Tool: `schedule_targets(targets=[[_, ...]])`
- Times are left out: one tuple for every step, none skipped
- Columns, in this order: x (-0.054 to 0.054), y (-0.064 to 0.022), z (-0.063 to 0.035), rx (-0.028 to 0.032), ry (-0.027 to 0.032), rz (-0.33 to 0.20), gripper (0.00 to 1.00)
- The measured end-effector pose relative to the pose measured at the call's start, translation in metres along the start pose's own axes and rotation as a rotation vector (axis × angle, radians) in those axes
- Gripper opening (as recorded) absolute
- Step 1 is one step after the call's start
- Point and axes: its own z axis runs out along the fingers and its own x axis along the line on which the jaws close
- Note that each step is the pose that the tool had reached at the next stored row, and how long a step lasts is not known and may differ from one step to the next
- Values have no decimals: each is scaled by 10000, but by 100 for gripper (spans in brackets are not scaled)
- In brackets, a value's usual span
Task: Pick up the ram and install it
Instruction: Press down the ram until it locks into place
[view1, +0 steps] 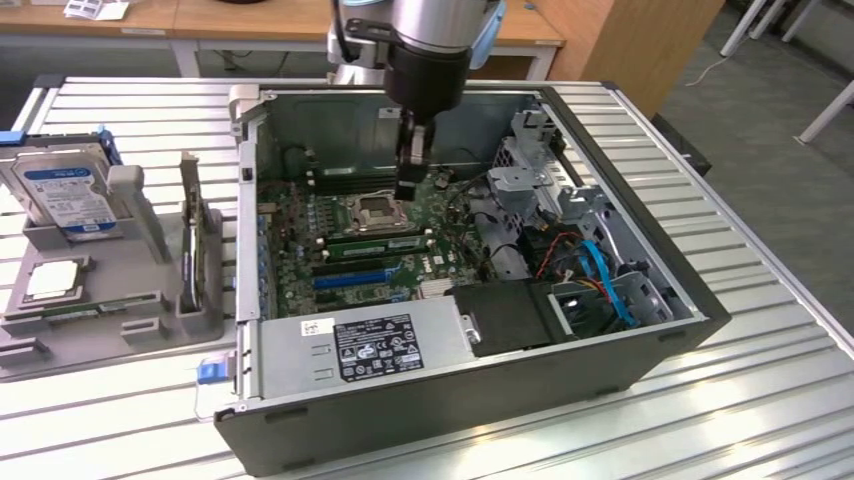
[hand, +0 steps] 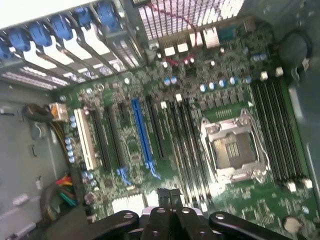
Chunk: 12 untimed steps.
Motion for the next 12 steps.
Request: schedule_targets(targets=[[-5,2,0,143,-39,19,10],[-8,2,-1,284,-78,45,10],[-10,3,-1,422,-131,77,10],[-11,5,0,539,-193,112,10],[-12,5,0,622,-247,156,10],[-13,5,0,639,-256,234,10],[-13,5,-1,634,-253,320,10],[-13,5,-1,634,-251,322,10],[-14,5,-2,633,-249,325,10],[-17,6,-2,631,-247,365,10],[-16,6,-2,621,-244,496,10],[-16,7,-2,609,-242,672,10]])
